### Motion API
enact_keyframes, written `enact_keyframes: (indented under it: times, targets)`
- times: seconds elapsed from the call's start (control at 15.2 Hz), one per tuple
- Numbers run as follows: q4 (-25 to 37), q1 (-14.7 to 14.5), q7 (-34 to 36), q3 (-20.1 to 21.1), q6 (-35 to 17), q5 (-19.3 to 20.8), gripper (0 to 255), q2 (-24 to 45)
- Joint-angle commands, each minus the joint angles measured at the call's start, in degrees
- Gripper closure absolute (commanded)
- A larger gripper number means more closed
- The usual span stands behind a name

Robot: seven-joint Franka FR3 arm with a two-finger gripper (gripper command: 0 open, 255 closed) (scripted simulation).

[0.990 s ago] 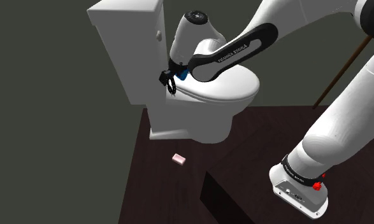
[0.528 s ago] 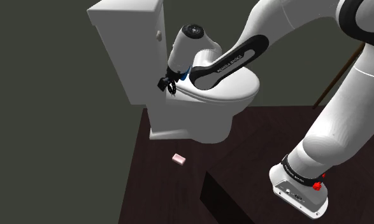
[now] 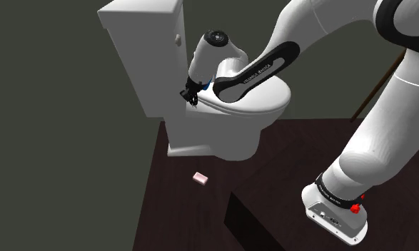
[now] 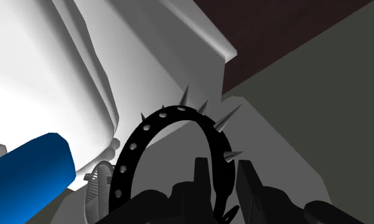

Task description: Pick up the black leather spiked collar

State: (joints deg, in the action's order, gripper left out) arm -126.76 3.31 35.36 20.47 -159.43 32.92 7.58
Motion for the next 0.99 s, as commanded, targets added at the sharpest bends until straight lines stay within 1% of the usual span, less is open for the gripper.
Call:
enact_keyframes:
  times: [0.0,0.2,0.59,0.92]
  targets:
    - [0.0,0.0,0.01,0.0,-0.01,0.01,255,0.0]
    - [0.12,-0.08,0.09,0.04,0.13,0.01,255,0.01]
    - [1.02,0.74,-5.11,1.54,3.43,-6.06,255,-3.11]
    - [2.26,0.98,-8.74,2.19,6.44,-10.28,255,-5.42]
